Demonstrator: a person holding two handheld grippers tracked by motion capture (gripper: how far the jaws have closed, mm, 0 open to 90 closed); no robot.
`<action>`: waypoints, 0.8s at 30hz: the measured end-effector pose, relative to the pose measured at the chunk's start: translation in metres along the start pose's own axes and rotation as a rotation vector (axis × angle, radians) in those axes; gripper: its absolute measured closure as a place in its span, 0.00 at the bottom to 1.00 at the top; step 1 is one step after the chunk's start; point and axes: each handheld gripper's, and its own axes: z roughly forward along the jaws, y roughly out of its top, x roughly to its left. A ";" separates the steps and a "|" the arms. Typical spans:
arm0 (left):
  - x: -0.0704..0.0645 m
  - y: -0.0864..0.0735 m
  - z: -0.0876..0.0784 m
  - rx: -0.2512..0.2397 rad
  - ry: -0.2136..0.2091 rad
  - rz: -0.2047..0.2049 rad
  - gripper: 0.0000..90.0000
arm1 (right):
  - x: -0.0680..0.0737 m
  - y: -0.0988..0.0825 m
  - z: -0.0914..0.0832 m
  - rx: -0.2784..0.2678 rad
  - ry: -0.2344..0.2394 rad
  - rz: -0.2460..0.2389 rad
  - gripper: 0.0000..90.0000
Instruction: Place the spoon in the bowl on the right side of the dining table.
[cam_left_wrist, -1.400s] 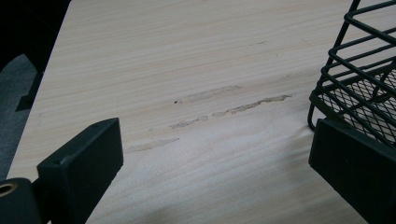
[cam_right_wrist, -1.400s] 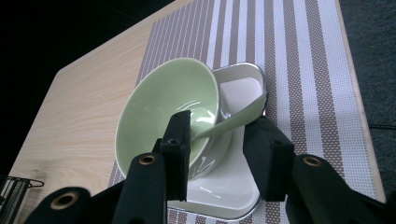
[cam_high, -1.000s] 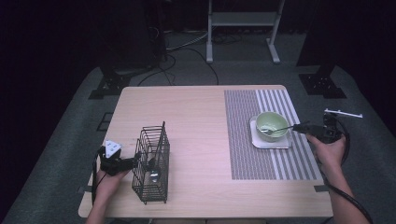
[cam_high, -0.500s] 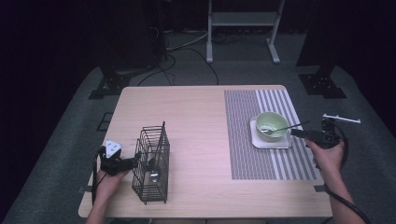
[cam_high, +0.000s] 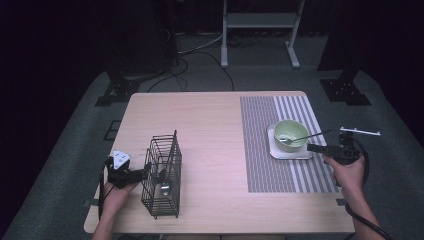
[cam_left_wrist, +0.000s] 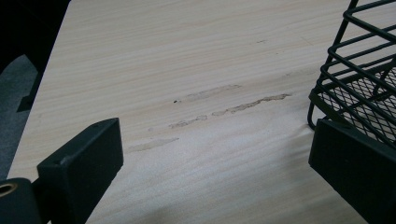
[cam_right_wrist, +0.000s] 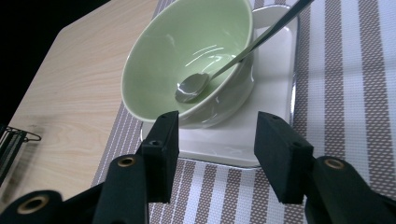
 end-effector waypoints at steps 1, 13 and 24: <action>0.000 0.000 0.000 0.000 0.000 0.000 0.02 | 0.001 -0.001 0.000 0.004 -0.003 -0.003 0.53; 0.000 0.000 0.000 0.003 -0.001 0.001 0.02 | 0.004 -0.013 0.005 0.017 -0.011 -0.041 0.48; 0.000 0.000 0.000 0.003 -0.001 0.000 0.02 | 0.009 -0.024 0.011 0.026 -0.015 -0.069 0.46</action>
